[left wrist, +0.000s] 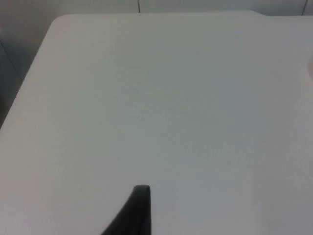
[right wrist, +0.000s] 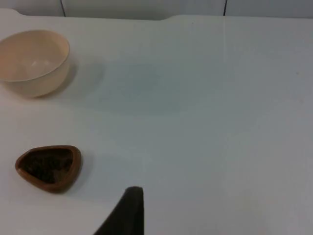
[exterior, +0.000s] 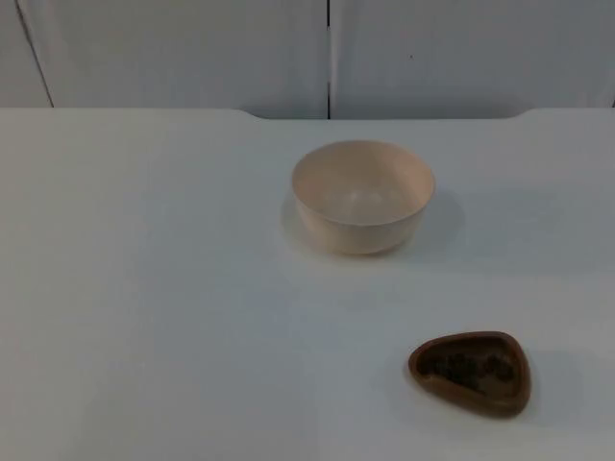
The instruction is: Pick up the bowl with the left hand and pour the coffee beans from the cup into the bowl with the right hand.
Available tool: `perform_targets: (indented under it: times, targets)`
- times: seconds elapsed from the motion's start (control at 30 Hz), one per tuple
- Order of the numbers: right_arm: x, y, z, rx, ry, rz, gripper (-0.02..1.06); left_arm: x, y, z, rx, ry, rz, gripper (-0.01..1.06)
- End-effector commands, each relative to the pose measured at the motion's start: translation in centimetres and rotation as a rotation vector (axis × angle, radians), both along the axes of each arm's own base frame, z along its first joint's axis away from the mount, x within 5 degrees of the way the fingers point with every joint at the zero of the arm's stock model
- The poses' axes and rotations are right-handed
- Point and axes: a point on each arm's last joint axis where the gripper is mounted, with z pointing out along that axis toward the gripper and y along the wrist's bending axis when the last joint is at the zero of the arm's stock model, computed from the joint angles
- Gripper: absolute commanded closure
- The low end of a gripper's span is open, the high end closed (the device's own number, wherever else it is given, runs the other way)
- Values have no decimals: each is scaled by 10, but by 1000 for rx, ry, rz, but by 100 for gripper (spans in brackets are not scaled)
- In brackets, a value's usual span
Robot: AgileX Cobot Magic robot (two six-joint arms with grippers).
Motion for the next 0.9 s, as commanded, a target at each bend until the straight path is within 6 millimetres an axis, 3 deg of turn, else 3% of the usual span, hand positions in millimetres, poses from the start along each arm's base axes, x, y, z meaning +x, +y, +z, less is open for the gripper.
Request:
perform_targets:
  times: [0.0,0.17,0.33,0.87]
  targets:
    - [0,0,0,-3,-8,-8,-1,-4,-1,7,-8,-30,-8,0]
    - [0,0,0,-5,-8,-9,-1,-10,-2,20,-10,-78,-9,0]
    - [0,0,0,-7,-8,-8,-1,-4,-3,34,-31,-53,-22,0]
    - [0,-1,0,-12,-9,-12,-1,23,-6,37,-76,82,-44,0]
